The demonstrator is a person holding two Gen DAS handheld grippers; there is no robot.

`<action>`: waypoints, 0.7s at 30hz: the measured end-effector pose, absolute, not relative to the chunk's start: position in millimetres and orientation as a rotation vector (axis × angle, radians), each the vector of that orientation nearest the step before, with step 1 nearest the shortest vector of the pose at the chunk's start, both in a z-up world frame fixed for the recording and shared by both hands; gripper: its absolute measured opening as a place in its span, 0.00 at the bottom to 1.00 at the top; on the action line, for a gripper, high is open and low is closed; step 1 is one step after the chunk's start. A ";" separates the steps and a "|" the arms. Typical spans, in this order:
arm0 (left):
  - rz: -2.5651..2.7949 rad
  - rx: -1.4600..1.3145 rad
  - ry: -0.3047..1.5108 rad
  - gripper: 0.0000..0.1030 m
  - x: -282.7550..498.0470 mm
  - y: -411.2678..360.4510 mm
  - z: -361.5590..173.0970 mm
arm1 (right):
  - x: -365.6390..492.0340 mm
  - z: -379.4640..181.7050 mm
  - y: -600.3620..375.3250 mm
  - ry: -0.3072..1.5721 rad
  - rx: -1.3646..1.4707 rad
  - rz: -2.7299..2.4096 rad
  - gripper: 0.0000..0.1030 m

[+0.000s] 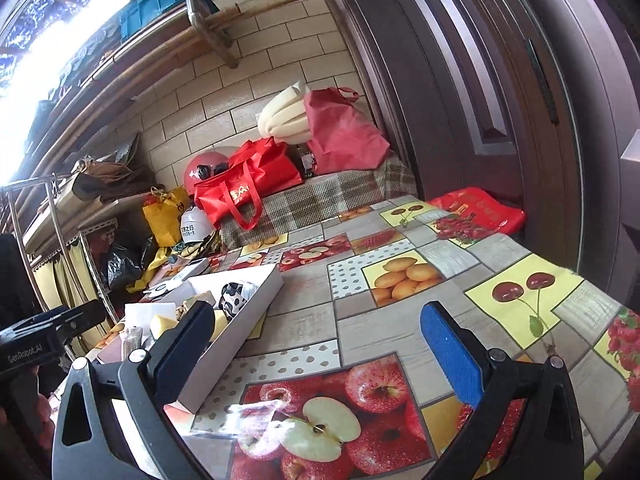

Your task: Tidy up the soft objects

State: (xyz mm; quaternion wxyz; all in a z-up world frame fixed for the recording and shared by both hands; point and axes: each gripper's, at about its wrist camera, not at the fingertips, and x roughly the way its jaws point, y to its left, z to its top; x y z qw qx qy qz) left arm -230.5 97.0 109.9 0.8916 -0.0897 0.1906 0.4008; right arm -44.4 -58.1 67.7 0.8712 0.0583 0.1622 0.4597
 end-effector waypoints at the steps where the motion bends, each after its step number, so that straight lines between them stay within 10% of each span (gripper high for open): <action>1: 0.824 -0.195 0.397 1.00 -232.6 96.1 111.6 | -47.6 69.0 -61.2 0.321 0.118 0.957 1.00; 21: 0.941 -0.315 0.468 1.00 -248.8 103.9 116.9 | -65.5 103.8 -88.8 0.245 0.119 0.924 1.00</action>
